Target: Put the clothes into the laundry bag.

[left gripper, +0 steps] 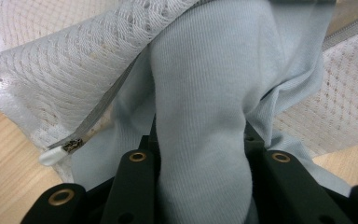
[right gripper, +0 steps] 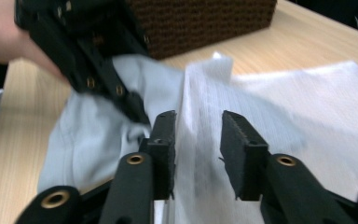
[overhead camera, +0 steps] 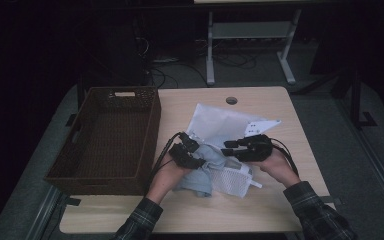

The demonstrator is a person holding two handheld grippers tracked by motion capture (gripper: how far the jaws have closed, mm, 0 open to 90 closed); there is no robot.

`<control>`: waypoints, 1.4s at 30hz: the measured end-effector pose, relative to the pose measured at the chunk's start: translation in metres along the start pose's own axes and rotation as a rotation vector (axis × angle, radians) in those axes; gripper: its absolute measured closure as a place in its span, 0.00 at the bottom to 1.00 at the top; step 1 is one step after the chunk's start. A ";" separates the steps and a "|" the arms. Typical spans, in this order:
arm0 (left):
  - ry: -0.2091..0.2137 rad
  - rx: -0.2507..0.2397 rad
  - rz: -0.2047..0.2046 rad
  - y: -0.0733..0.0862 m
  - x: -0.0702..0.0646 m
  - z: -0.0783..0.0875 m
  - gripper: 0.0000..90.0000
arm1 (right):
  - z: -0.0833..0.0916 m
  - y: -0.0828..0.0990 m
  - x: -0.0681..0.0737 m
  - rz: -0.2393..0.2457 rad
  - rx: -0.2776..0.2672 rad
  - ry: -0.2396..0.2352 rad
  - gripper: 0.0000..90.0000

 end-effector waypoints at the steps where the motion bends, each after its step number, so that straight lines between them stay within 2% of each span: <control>1: 0.000 0.000 0.000 0.000 0.000 0.000 0.75 | 0.002 0.005 0.000 -0.004 0.010 0.004 0.70; 9: 0.003 0.001 -0.002 0.001 0.001 0.000 0.75 | 0.013 0.040 0.005 -0.017 0.067 0.012 0.67; 10: 0.002 0.001 -0.001 0.001 0.001 0.000 0.75 | 0.012 0.043 0.006 -0.018 0.075 0.014 0.69; 13: -0.001 0.002 -0.002 0.001 0.002 0.000 0.75 | 0.010 0.050 0.006 -0.020 0.094 0.032 0.85; 15: -0.001 0.002 0.003 0.001 0.002 0.000 0.75 | 0.010 0.050 0.006 -0.023 0.092 0.038 0.92; 17: -0.001 0.001 0.007 0.001 0.002 0.000 0.75 | 0.010 0.049 0.007 -0.021 0.089 0.033 0.93; 28: -0.008 0.000 0.009 -0.011 -0.005 0.000 0.75 | 0.008 0.027 0.034 0.035 0.046 -0.010 0.94; 33: -0.009 0.009 0.026 -0.020 -0.007 -0.005 0.75 | 0.005 0.022 0.042 0.052 0.041 -0.032 0.94; 37: 0.009 0.006 0.043 -0.025 -0.007 -0.013 0.75 | 0.003 0.029 0.042 0.054 0.061 -0.037 0.94; 42: 0.028 -0.005 0.065 -0.029 -0.006 -0.019 0.73 | 0.003 0.037 0.036 0.033 0.077 -0.035 0.94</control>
Point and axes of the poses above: each handheld gripper's, and its own axes: z roughly backward along the jaws, y roughly out of its underside, x roughly to its left, the point moved 10 cm from there along -z, roughly forward along the jaws, and after that the axes turned 13 degrees about x, right-handed, at the moved point
